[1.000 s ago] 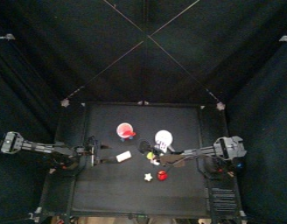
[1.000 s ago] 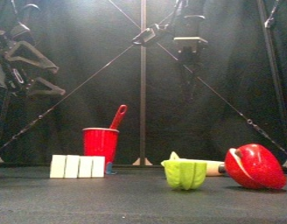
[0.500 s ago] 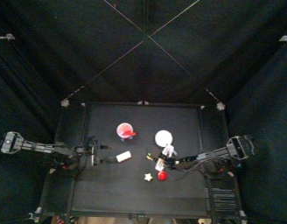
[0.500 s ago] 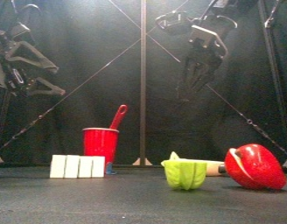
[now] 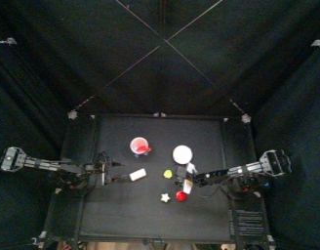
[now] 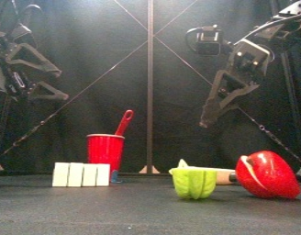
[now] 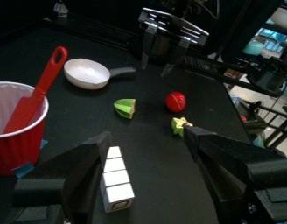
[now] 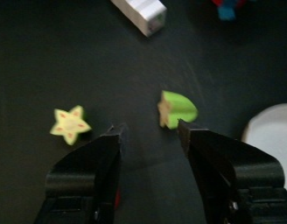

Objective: Grab starfruit top

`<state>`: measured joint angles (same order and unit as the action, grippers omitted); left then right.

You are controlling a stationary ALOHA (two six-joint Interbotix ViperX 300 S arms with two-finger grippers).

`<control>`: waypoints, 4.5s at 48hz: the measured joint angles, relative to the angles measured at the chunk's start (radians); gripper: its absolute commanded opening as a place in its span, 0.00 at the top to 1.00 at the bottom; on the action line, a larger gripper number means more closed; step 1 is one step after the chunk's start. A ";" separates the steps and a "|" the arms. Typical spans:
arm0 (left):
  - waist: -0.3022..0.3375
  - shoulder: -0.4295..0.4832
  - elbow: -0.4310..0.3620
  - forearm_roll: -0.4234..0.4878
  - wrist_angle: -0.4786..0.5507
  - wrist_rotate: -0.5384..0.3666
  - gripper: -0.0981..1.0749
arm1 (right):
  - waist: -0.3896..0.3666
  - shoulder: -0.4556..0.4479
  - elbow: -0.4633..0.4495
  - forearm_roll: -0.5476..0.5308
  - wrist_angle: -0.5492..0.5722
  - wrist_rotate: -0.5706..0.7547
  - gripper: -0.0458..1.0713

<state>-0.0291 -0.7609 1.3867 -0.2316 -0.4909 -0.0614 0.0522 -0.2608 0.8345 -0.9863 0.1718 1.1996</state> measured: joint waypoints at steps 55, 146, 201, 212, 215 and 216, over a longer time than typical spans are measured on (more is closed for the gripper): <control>-0.003 -0.002 0.000 0.000 0.000 0.000 0.07 | -0.081 0.345 -0.106 -0.046 0.021 -0.005 0.20; -0.002 -0.002 0.005 0.000 0.000 0.000 0.07 | -0.126 0.445 -0.179 -0.038 0.037 -0.006 0.03; -0.003 0.000 0.005 0.000 0.000 0.002 0.07 | -0.123 0.472 -0.206 -0.067 0.032 -0.003 0.04; -0.003 0.000 0.005 0.000 0.000 0.002 0.07 | -0.123 0.472 -0.204 -0.069 0.032 -0.003 0.04; -0.003 0.000 0.005 0.000 0.000 0.000 0.07 | -0.123 0.472 -0.202 -0.069 0.032 -0.005 0.04; -0.003 0.000 0.005 0.000 0.000 0.000 0.07 | -0.123 0.472 -0.204 -0.069 0.032 -0.005 0.04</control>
<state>-0.0322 -0.7609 1.3913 -0.2316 -0.4909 -0.0614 -0.0706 0.2117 0.6305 -1.0554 0.2040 1.1950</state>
